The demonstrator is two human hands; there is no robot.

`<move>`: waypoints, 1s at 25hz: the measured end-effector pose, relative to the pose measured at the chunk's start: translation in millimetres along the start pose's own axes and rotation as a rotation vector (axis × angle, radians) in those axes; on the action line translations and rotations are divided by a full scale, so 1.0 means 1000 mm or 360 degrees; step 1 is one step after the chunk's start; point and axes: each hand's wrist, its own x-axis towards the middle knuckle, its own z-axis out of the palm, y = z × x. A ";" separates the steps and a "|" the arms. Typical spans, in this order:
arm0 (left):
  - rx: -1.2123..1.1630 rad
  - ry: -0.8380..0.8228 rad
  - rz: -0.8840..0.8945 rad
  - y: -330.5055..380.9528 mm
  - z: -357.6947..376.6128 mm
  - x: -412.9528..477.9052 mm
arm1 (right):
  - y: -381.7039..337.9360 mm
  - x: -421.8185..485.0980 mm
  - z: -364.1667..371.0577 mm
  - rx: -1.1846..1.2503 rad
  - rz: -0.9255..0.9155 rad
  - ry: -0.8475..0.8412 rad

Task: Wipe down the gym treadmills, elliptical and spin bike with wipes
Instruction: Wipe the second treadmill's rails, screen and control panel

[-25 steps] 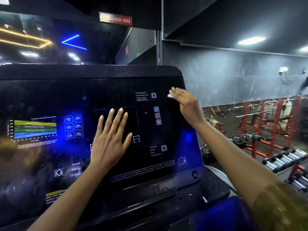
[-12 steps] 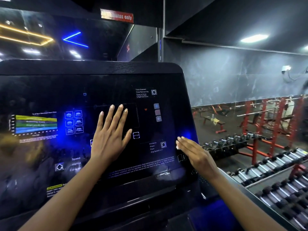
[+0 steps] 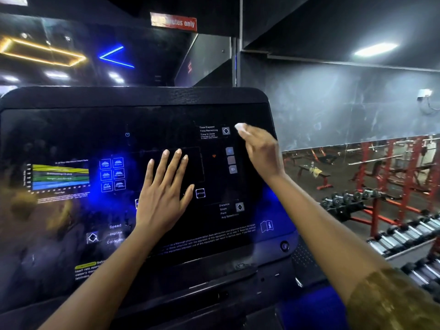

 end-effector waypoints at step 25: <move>-0.0065 -0.0014 0.0003 0.000 0.000 0.001 | -0.032 -0.157 -0.044 0.0218 -0.0124 -0.0316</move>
